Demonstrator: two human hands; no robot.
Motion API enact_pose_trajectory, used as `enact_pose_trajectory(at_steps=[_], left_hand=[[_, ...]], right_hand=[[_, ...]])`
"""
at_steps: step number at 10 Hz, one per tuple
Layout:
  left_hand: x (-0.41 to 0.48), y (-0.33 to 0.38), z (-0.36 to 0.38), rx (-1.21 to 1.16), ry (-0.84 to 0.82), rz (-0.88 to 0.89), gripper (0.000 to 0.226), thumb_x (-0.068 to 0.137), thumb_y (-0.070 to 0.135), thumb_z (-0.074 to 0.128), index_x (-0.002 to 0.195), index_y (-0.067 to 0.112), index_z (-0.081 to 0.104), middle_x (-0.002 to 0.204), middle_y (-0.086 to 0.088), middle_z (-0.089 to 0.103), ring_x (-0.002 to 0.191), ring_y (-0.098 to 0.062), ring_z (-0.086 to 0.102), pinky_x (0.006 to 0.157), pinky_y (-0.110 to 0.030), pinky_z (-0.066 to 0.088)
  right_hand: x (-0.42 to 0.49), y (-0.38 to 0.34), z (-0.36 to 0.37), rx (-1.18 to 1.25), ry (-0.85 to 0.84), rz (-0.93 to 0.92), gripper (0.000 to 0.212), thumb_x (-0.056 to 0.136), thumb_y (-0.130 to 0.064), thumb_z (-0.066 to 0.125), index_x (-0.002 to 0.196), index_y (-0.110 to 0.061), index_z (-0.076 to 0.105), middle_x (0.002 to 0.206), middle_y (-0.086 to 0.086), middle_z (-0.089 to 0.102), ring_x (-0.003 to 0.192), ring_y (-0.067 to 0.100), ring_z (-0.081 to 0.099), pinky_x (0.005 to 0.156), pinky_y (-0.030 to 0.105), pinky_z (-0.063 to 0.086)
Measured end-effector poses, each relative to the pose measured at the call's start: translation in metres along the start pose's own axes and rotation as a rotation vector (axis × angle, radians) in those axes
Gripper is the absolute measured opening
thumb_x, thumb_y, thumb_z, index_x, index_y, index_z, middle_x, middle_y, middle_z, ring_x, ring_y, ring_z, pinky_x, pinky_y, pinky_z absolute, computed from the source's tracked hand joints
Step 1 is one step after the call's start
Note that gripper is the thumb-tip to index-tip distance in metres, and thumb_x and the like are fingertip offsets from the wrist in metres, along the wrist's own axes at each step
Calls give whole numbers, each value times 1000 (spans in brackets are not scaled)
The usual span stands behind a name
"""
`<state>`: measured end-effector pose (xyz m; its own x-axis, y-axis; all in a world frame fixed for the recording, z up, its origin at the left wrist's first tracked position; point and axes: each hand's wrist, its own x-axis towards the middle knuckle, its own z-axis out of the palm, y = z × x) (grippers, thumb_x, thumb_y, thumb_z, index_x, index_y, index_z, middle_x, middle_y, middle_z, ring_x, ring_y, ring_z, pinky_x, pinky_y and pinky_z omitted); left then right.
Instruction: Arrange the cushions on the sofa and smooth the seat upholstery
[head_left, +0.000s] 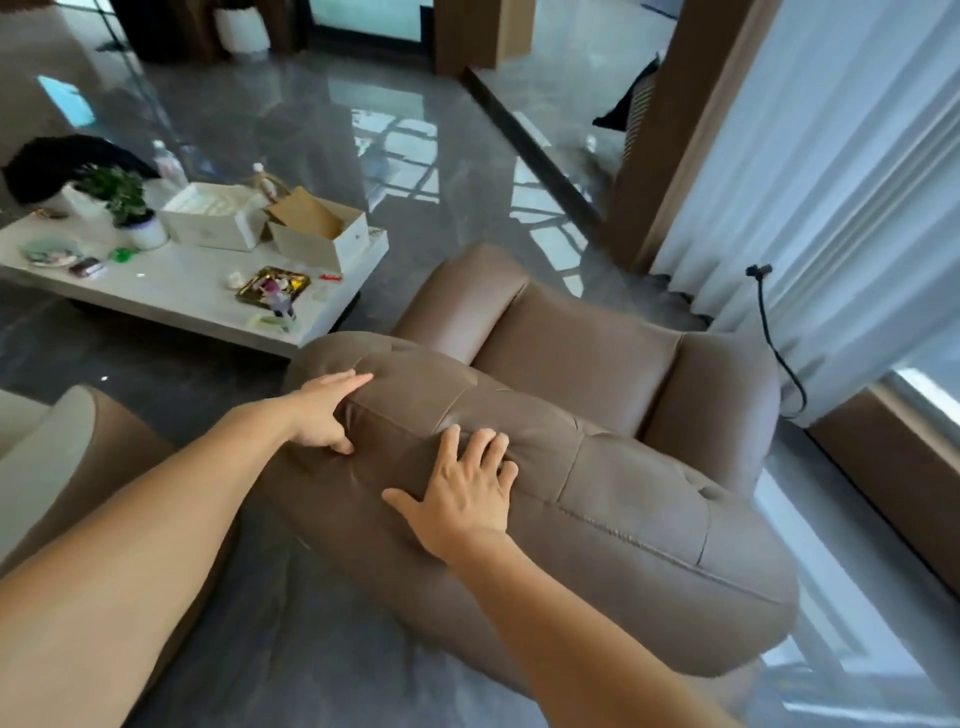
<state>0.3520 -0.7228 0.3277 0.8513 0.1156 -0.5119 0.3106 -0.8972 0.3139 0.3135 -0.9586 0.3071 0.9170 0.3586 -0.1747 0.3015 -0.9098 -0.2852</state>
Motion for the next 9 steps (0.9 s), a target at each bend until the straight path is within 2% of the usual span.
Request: enact_pose_trajectory(at_steps=[2, 4, 5, 6, 7, 8, 9], left_hand=[[-3, -8, -8, 100, 26, -14, 115, 68, 24, 84, 154, 30, 8, 163, 3, 3, 147, -27, 8, 119, -45, 16], [6, 21, -34, 317, -7, 14, 116, 59, 25, 88, 152, 24, 20, 158, -7, 23, 142, -30, 27, 113, -42, 31], [0, 50, -31, 387, -5, 58, 105, 64, 14, 73, 152, 30, 18, 158, -5, 23, 140, -32, 30, 110, -45, 36], [-5, 82, -26, 415, 18, 118, 92, 70, 15, 59, 152, 28, 19, 157, -4, 25, 139, -31, 33, 110, -44, 36], [-18, 124, -23, 436, 31, 234, 81, 71, 21, 55, 148, 26, 30, 150, -6, 35, 135, -31, 39, 108, -44, 38], [-39, 172, -22, 435, 5, 399, 63, 76, 26, 60, 138, 25, 48, 138, -4, 51, 124, -25, 50, 101, -29, 41], [-48, 208, -25, 435, -79, 476, 44, 84, 32, 64, 126, 23, 62, 123, 2, 66, 112, -18, 60, 88, -19, 42]], right_hand=[[-27, 16, -6, -113, 18, -120, 83, 89, -71, 39, 154, -33, 6, 160, 15, 19, 145, 38, 13, 112, 55, 20], [-55, 58, -13, -109, 73, -6, 71, 91, -68, 34, 151, -40, 8, 163, 7, 18, 147, 37, 11, 114, 59, 18], [-68, 82, -26, -90, 39, 62, 71, 93, -65, 37, 151, -44, 4, 166, 5, 9, 150, 38, 5, 116, 63, 13], [-70, 99, -45, -62, 1, 105, 73, 91, -58, 46, 151, -45, 7, 166, 3, 9, 149, 37, 7, 113, 63, 21], [-72, 114, -72, -51, -78, 138, 77, 88, -43, 57, 151, -44, 13, 162, 1, 14, 145, 34, 14, 108, 59, 31], [-70, 125, -107, 40, -185, 190, 71, 89, -32, 60, 151, -38, 27, 156, 3, 27, 139, 35, 29, 106, 55, 41], [-61, 128, -147, 40, -299, 223, 55, 93, -33, 60, 146, -23, 46, 148, 10, 47, 128, 33, 50, 98, 36, 46]])
